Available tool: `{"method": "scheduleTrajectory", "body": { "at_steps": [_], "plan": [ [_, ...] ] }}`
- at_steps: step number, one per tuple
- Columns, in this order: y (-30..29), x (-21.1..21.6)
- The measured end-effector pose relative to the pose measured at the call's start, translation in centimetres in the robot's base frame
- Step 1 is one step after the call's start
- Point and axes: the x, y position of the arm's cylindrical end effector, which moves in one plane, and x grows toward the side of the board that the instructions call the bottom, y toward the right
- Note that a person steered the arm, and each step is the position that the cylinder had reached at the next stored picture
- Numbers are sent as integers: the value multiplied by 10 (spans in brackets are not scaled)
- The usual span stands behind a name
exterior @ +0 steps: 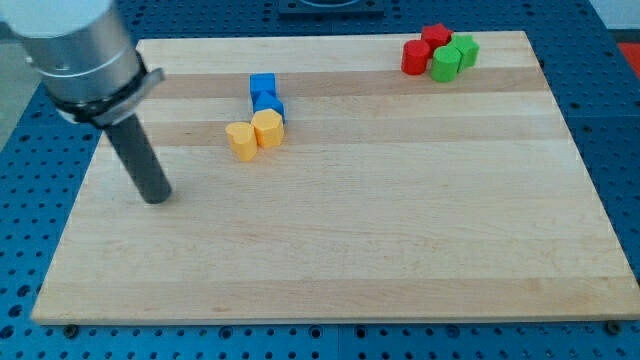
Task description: Point your arm at yellow heart
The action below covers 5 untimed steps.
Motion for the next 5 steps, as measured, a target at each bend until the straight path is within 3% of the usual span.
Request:
{"method": "scheduleTrajectory", "body": {
  "at_steps": [3,5],
  "plan": [
    [62,-50],
    [85,-111]
  ]
}}
